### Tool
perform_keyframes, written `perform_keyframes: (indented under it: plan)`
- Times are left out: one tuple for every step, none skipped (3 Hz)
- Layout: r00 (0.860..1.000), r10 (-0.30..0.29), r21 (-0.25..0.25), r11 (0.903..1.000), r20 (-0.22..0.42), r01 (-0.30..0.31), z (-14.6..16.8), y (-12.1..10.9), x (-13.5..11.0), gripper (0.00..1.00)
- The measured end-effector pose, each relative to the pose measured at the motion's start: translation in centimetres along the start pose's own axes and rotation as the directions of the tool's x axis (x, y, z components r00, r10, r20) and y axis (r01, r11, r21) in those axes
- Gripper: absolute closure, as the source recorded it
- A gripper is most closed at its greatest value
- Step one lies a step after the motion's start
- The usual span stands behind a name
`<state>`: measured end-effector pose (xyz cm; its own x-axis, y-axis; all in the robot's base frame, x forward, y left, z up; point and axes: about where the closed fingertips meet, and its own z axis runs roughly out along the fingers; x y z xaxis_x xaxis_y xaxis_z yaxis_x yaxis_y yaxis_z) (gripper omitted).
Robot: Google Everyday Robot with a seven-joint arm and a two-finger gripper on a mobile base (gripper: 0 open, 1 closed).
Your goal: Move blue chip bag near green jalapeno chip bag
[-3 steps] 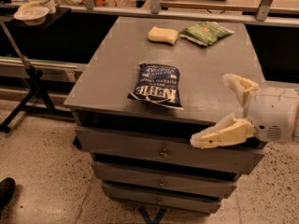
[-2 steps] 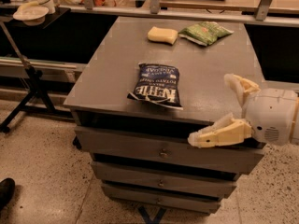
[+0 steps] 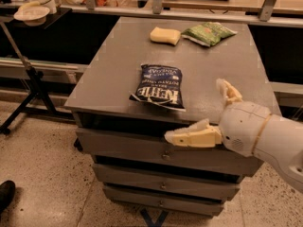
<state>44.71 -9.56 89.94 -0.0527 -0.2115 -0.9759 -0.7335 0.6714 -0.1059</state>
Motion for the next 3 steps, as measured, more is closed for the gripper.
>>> perform_keyframes:
  plan:
    - [0.997,-0.042,0.086,0.9956,0.058,0.037,2.6,-0.7,-0.1,0.0]
    - [0.992,-0.099,0.177,0.9807,0.079,0.084,4.5,-2.5,-0.3,0.0]
    - [0.99,-0.14,0.261,0.9568,0.027,0.128,6.1,-4.9,-0.2,0.0]
